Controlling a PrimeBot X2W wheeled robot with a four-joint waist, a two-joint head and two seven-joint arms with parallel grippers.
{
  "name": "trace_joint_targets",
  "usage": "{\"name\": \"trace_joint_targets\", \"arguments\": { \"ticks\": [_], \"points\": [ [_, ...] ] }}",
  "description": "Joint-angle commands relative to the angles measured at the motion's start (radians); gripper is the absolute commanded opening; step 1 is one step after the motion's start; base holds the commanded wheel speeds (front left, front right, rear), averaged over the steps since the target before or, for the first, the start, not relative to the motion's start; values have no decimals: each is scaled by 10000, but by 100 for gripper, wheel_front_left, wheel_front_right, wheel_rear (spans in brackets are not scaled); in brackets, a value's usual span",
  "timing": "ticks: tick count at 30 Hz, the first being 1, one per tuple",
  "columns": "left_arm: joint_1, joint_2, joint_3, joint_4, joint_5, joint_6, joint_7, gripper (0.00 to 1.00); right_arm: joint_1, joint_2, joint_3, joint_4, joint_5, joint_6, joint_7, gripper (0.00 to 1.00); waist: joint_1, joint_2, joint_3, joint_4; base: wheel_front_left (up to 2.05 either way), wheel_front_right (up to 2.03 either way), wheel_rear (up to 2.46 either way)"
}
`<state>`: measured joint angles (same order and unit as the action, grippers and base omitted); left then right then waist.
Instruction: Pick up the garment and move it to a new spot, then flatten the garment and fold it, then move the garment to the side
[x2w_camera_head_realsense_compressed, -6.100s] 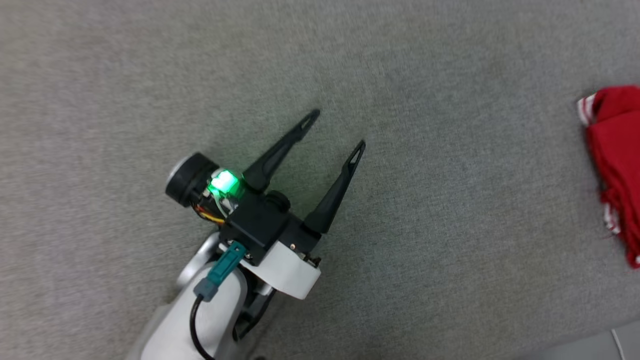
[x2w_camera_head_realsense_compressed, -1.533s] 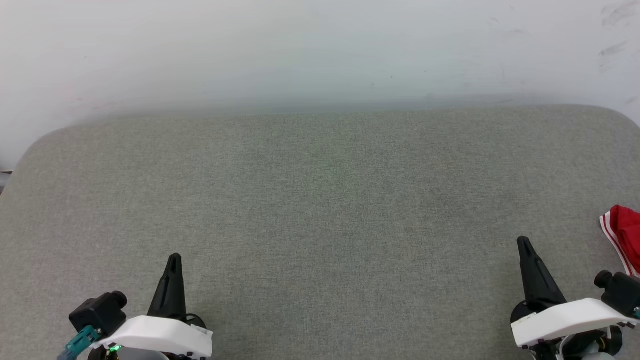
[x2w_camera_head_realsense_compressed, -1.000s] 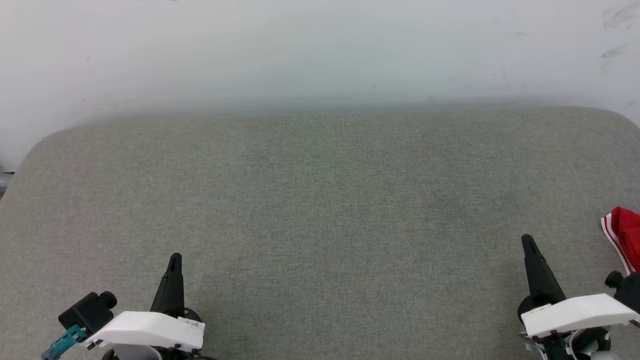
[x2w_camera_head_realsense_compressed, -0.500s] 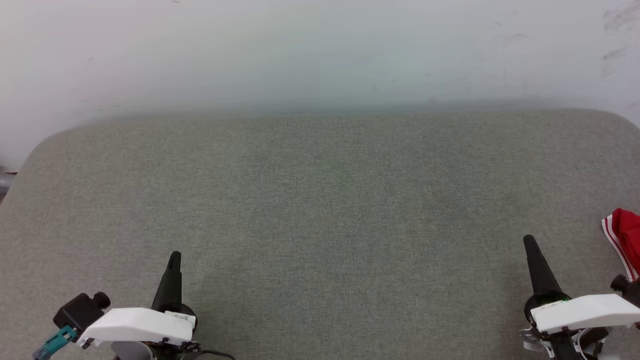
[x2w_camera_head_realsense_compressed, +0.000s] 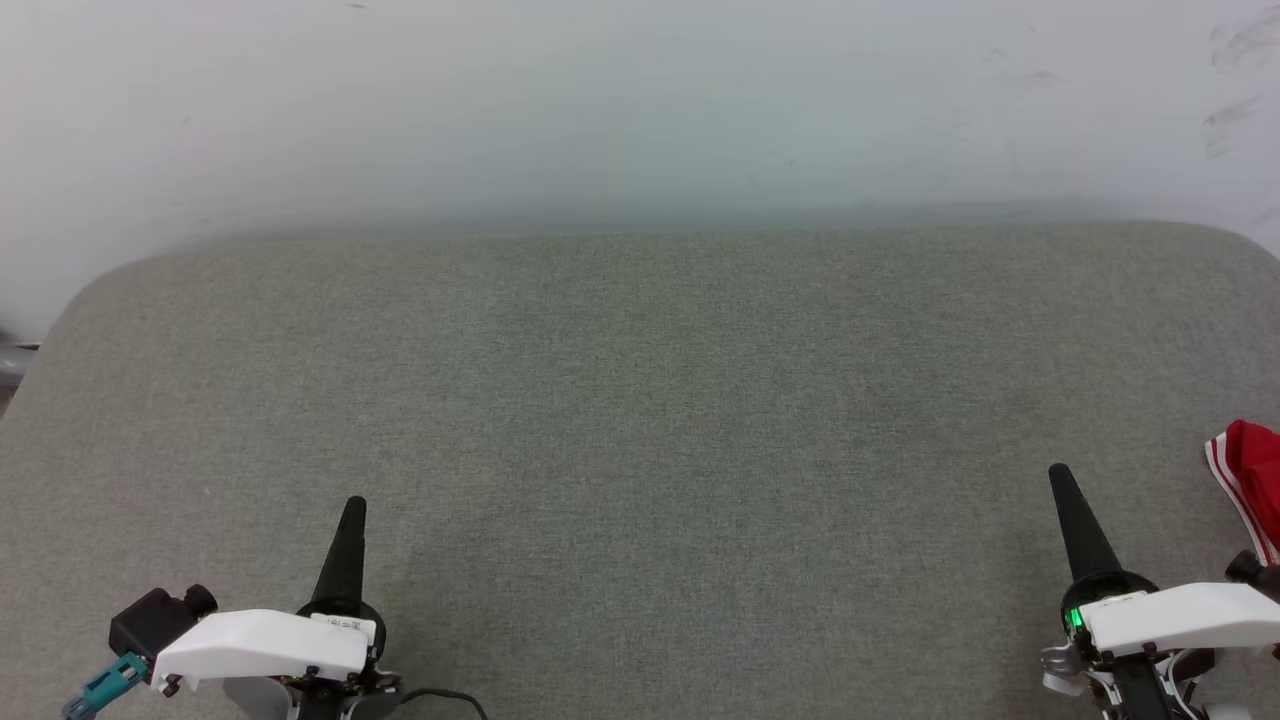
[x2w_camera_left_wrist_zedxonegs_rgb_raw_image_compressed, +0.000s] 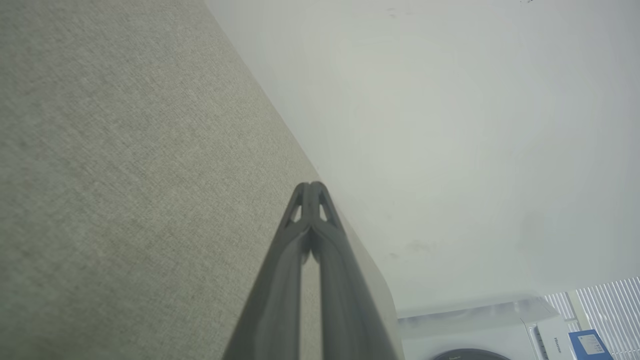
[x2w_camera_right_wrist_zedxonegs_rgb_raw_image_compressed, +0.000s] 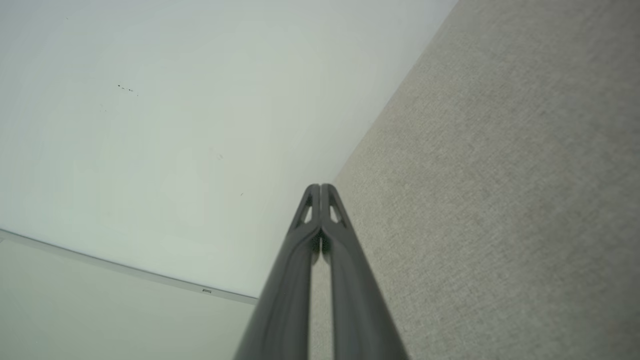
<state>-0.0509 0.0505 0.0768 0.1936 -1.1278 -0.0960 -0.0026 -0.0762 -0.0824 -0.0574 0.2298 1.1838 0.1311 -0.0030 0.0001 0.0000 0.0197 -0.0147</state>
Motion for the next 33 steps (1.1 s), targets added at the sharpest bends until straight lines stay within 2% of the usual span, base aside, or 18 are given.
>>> {"name": "trace_joint_targets", "arguments": {
  "ticks": [1,33],
  "points": [
    [-248,1,63,-43,-231,-37,49,0,-212,46,-59,-51,214,-3,44,0,-1,0,-3,3,0,0,0],
    [-488,-4,265,322,-3157,-260,778,0,-348,215,-383,82,2807,-5,760,0,-1,0,-96,86,0,0,0]
  ]
}}
